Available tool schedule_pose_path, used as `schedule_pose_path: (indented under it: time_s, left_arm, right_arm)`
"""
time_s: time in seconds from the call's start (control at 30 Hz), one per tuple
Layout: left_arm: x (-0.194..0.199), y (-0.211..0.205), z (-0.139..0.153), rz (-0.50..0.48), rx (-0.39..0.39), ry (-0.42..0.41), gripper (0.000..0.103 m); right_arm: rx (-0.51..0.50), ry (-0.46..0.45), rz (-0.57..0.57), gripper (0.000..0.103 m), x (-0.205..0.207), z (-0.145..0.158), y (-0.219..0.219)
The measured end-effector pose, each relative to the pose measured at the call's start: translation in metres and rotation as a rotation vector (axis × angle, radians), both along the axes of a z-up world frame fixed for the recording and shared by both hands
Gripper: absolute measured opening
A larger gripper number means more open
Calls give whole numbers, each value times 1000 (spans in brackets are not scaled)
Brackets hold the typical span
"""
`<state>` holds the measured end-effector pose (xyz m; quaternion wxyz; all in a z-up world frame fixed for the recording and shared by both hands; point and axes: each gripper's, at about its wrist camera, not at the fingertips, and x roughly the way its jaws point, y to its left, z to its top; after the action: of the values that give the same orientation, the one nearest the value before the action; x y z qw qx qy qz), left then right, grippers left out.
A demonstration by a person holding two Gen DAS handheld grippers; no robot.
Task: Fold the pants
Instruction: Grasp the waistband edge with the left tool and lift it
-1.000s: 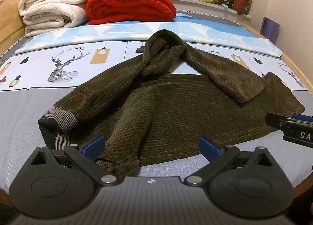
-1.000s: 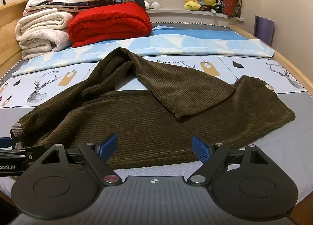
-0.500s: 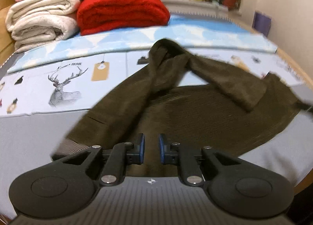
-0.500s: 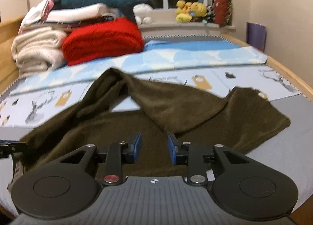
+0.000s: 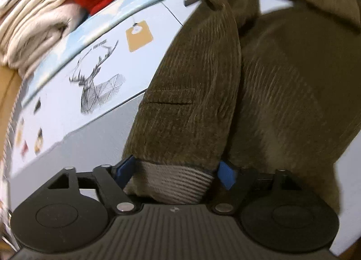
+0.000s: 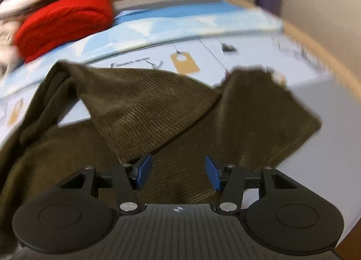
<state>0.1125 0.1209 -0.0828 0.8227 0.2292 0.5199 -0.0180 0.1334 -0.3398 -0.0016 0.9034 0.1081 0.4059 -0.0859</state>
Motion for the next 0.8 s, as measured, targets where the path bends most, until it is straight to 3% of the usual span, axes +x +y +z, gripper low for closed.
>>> schedule_pose_path:
  time_s: [0.07,0.1,0.3,0.43,0.57,0.63,0.7,0.8]
  left_arm:
    - [15,3,2,-23,45,-50,56]
    - [24,9,5,-1,37,-71,29]
    - [69,52,46,234,92,-301,19]
    - [87,93,73,395,7,-426,19]
    - [89,116,93,444,-37,-558,18]
    - [99,125,92,466,-88,-533,20]
    - [111,134,83,525,-125,-443,36]
    - [99,151,91,632,-182,-467,57]
  right_arm:
    - [0,-3,-10,55,8,-2,1]
    - [-13,6,-8,55,12,-5,4]
    - [-32,21,33,55,28,-12,16]
    - [-66,7,44,55,33,-11,18]
    - [-68,-7,38,54,33,-9,13]
    - [-75,-18,36,55,30,-8,10]
    - [-83,-28,35,55,29,-7,8]
    - [-92,-35,21,55,24,-6,2]
